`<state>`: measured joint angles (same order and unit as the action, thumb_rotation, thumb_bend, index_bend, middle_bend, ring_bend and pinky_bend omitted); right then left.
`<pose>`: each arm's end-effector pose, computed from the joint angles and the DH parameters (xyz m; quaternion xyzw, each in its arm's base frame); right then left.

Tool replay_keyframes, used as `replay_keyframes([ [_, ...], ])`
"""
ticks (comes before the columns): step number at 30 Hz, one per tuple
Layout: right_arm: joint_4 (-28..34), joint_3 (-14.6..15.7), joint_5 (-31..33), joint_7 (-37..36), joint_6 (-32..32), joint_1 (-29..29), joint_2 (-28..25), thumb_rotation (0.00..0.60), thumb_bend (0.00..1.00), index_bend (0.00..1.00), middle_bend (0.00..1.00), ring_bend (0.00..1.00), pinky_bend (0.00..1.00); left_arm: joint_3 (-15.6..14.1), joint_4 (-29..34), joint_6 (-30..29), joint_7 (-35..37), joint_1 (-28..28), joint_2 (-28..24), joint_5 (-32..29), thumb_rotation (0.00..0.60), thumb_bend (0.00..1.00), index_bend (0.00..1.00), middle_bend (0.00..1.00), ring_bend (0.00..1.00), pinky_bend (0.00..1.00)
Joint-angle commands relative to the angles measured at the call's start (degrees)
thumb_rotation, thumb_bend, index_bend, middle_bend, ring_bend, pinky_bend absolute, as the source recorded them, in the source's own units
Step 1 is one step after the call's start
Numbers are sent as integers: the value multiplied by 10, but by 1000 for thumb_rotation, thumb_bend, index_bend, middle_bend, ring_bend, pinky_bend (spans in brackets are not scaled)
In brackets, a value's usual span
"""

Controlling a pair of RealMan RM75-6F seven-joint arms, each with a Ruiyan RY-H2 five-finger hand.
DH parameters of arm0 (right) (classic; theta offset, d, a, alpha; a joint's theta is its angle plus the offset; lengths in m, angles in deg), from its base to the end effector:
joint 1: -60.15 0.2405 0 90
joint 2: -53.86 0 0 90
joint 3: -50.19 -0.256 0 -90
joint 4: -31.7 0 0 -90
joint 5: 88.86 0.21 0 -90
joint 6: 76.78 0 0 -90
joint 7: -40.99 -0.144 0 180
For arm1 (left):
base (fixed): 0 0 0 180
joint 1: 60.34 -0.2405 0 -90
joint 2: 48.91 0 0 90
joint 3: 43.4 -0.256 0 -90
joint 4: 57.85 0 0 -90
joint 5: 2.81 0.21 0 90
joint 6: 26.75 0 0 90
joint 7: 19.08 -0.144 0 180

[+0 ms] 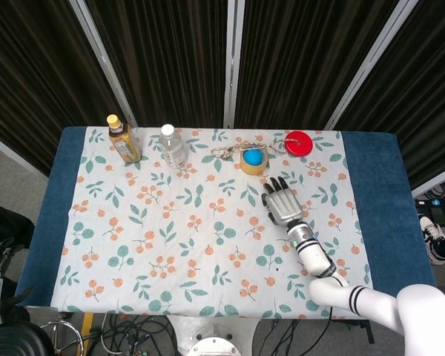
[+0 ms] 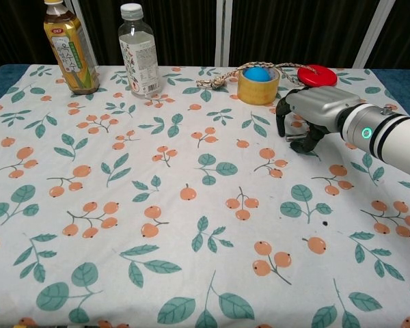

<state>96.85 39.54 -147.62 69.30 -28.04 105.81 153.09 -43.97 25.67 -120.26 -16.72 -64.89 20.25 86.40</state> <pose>-0.1757 -0.3768 -0.0580 0.7696 -0.3324 0.2741 0.4713 -0.3440 0.1148 0.1524 -0.5681 -0.3893 -0.3688 0.6242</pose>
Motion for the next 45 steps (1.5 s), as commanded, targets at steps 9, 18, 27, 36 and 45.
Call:
replay_keyframes([
  [9, -13, 0, 3, -2, 1, 2, 6, 600, 311, 520, 181, 0, 0, 0, -5, 1, 4, -2, 2, -4, 600, 118, 205, 109, 0, 0],
  [18, 36, -6, -15, -61, 20, -21, -29, 600, 349, 553, 196, 0, 0, 2, -9, 0, 7, -4, 4, -6, 600, 118, 205, 109, 0, 0],
  [27, 77, -16, -23, -173, 19, -58, -79, 600, 349, 559, 204, 0, 0, 2, -10, 2, 5, -2, 5, -4, 600, 118, 205, 109, 0, 0],
  [36, 50, -16, -38, -242, 14, -73, -81, 600, 350, 559, 205, 0, 0, 2, -7, 3, 2, -2, 4, -6, 600, 118, 205, 109, 0, 0],
  [45, 44, -17, -60, -275, 22, -79, -85, 600, 350, 542, 203, 0, 0, 3, -3, 3, -4, -1, 2, -5, 600, 118, 205, 109, 0, 0],
])
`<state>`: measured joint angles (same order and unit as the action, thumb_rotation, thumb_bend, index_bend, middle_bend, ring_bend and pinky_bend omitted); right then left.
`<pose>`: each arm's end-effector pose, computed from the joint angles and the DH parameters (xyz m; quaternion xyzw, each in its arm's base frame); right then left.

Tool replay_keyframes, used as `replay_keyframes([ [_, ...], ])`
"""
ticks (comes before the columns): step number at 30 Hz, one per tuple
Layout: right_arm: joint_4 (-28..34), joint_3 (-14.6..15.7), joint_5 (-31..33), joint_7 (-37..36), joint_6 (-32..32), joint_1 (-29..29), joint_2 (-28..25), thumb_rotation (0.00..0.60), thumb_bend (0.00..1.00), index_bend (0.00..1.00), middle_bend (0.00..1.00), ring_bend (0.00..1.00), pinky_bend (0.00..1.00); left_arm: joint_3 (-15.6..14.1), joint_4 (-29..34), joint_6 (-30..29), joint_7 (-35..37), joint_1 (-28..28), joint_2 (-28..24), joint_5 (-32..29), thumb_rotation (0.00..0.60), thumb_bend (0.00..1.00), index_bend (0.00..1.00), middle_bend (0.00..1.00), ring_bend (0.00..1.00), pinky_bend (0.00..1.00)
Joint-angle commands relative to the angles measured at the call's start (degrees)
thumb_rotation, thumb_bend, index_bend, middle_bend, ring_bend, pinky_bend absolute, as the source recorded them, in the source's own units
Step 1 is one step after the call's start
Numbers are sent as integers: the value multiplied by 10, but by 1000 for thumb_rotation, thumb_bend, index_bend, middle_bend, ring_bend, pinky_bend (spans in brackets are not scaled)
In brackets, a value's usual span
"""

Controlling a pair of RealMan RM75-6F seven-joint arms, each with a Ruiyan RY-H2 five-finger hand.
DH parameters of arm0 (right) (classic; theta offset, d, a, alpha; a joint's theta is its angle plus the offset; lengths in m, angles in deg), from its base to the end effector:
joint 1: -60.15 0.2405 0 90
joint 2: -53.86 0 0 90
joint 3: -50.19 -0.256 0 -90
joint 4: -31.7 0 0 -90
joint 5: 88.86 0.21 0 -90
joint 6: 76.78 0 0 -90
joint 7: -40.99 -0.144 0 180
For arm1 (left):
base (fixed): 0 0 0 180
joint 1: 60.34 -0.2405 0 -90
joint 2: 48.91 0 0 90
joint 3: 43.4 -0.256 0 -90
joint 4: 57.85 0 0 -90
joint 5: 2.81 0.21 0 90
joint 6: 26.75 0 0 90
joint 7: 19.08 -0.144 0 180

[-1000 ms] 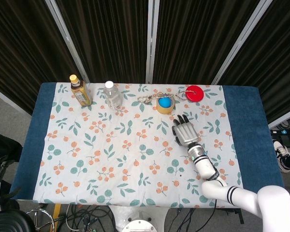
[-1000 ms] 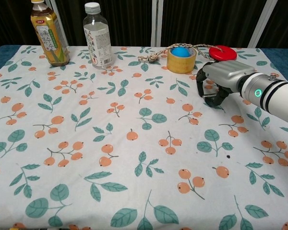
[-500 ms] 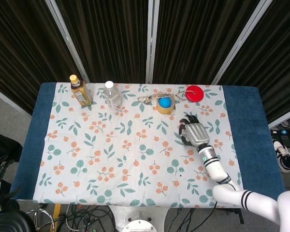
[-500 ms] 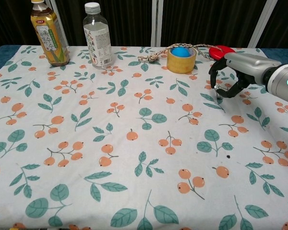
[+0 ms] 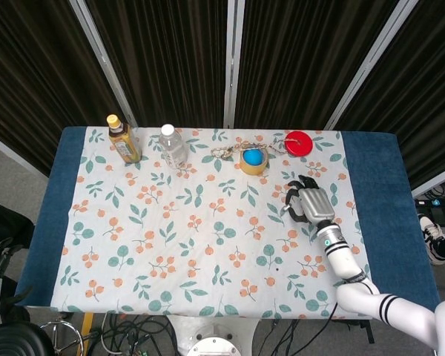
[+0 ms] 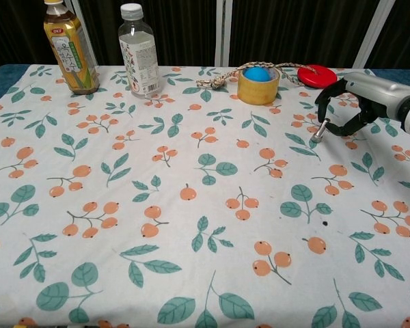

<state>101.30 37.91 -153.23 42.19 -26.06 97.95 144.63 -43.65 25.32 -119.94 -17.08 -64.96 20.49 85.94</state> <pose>-0.2236 -0.3692 -0.0030 0.6556 -0.4821 0.3738 0.4450 -0.3461 0.1154 0.1522 -0.5668 -0.3886 -0.3642 0.6285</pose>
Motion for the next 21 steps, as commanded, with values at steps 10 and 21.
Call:
replay_keyframes([
  [10, -5, 1, -10, -7, -4, 1, -2, 600, 354, 469, 196, 0, 0, 0, 2, 2, -2, 0, -1, -2, 600, 118, 205, 109, 0, 0],
  [21, 17, 5, -22, -2, 9, -5, -15, 600, 357, 354, 182, 0, 0, -1, 0, 0, 0, -2, -1, -1, 600, 118, 205, 109, 0, 0],
])
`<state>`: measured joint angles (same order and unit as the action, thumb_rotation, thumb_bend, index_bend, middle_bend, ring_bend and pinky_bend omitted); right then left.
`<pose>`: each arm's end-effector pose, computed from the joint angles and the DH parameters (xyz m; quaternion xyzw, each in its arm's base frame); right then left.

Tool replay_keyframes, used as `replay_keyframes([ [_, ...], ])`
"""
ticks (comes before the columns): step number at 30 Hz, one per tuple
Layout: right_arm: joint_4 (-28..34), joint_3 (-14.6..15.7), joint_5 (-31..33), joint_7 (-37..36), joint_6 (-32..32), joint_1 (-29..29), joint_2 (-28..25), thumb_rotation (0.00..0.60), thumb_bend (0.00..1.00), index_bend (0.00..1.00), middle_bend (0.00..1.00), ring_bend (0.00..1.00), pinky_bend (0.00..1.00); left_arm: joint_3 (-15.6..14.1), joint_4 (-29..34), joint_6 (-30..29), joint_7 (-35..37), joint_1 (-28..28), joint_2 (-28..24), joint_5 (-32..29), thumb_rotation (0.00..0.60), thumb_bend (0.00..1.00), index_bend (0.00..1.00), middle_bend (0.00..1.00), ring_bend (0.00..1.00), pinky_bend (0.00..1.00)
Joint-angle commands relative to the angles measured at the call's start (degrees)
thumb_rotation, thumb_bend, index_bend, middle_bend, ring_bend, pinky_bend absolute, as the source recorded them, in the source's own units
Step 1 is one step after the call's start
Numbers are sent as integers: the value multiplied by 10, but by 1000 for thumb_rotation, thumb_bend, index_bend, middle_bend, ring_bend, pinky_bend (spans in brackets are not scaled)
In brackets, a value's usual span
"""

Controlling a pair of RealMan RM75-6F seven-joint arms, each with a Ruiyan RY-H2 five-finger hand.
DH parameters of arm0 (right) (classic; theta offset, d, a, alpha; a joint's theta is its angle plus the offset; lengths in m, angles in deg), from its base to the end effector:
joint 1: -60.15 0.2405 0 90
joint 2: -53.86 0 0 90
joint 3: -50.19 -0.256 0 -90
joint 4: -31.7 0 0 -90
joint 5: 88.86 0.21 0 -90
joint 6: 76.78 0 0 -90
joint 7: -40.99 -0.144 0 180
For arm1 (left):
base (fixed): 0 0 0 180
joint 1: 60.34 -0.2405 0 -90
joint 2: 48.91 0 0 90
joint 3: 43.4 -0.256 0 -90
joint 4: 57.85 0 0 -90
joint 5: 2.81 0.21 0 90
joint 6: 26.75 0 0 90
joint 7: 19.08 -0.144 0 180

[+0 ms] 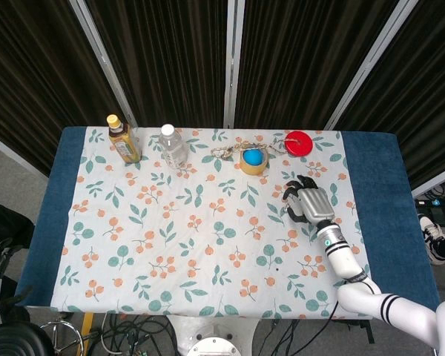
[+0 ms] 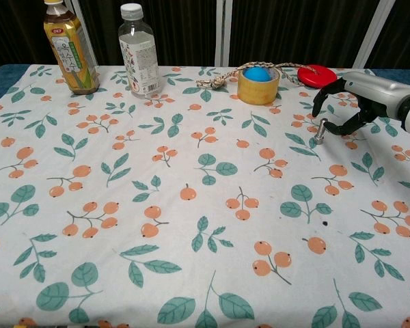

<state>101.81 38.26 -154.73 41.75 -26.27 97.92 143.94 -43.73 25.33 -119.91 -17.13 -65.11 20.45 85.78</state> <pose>-0.2222 -0.3679 -0.0014 0.6650 -0.4747 0.3732 0.4395 -0.3469 0.1141 0.1523 -0.5661 -0.3900 -0.3618 0.6297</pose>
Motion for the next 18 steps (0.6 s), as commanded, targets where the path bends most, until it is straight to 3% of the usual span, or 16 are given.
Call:
replay_keyframes([
  [1, 20, 2, -11, 4, 20, -8, -13, 600, 357, 336, 179, 0, 0, 0, 0, -1, 0, 0, 0, 1, 600, 118, 205, 109, 0, 0],
  [6, 89, 15, -51, 23, 108, -53, -70, 600, 363, 298, 176, 0, 0, 2, 0, -3, 2, 1, 0, 1, 600, 118, 205, 108, 0, 0],
  [11, 178, 46, -96, 28, 236, -141, -151, 600, 363, 260, 167, 0, 0, 7, -5, -8, 3, 2, 3, 1, 600, 118, 205, 108, 0, 0],
  [18, 253, 89, -146, -36, 357, -248, -231, 600, 363, 239, 141, 0, 0, 10, -1, -7, -8, 6, 5, 4, 600, 118, 205, 109, 0, 0],
])
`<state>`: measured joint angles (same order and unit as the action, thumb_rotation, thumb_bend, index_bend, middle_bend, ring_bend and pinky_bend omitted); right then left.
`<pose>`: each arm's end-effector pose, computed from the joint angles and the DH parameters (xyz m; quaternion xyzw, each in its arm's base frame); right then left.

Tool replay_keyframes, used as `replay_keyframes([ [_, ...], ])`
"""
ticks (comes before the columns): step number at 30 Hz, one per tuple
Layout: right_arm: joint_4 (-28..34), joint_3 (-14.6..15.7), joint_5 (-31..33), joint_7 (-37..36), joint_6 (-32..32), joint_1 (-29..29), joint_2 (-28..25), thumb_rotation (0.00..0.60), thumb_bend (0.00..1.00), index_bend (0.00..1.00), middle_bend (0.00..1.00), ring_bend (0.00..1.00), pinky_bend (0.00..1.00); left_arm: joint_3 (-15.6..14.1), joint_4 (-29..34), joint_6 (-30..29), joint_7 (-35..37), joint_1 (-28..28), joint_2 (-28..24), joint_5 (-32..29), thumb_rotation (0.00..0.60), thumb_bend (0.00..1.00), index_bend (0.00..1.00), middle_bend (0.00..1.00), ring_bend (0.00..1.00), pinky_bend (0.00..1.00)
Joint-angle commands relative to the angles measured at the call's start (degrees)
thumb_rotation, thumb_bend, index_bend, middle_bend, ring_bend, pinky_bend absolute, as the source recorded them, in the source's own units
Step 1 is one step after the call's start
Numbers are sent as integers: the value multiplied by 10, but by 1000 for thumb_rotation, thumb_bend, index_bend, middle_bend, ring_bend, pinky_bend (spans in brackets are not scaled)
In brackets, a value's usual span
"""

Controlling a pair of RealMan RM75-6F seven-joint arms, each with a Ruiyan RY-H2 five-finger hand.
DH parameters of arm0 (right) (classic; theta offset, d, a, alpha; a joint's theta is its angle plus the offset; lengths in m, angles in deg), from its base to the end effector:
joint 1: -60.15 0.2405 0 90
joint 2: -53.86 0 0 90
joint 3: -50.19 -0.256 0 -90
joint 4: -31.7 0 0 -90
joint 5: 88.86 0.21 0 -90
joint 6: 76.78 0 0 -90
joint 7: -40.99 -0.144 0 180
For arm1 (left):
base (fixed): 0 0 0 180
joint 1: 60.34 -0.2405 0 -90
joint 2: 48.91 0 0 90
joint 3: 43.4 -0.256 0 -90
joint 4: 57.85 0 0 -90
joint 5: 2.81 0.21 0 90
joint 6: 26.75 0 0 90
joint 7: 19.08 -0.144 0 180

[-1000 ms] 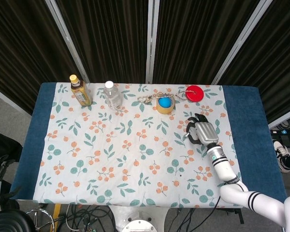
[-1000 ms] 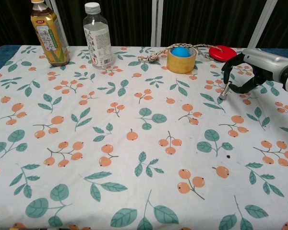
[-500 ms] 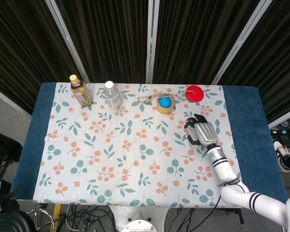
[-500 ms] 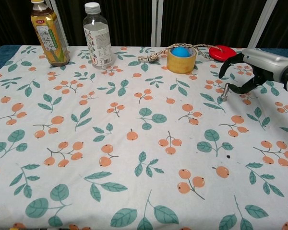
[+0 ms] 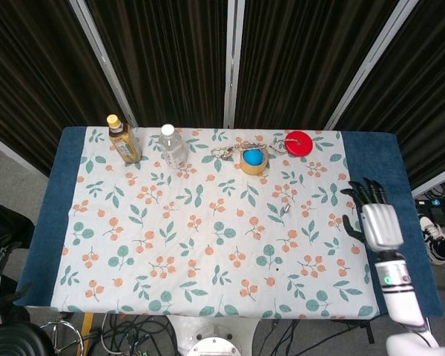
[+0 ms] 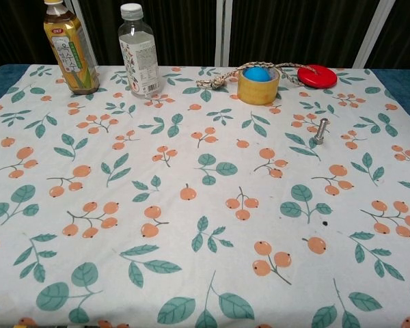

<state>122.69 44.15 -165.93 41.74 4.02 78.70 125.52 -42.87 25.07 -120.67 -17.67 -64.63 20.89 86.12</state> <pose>-0.2687 -0.2614 0.1232 0.5825 -0.3945 0.4528 0.5478 -0.3439 0.1201 0.1535 -0.5652 -0.3763 -0.3715 0.6332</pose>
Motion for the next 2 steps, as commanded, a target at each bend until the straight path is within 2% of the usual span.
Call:
replay_keyframes([
  [1, 50, 35, -39, -41, 64, -66, -53, 600, 363, 239, 140, 0, 0, 1, 3, 0, -4, 2, 0, 1, 600, 118, 205, 109, 0, 0],
  [2, 54, 41, -45, -44, 73, -75, -59, 600, 364, 238, 139, 0, 0, 1, 4, 1, -4, 2, 0, 1, 600, 118, 205, 109, 0, 0],
])
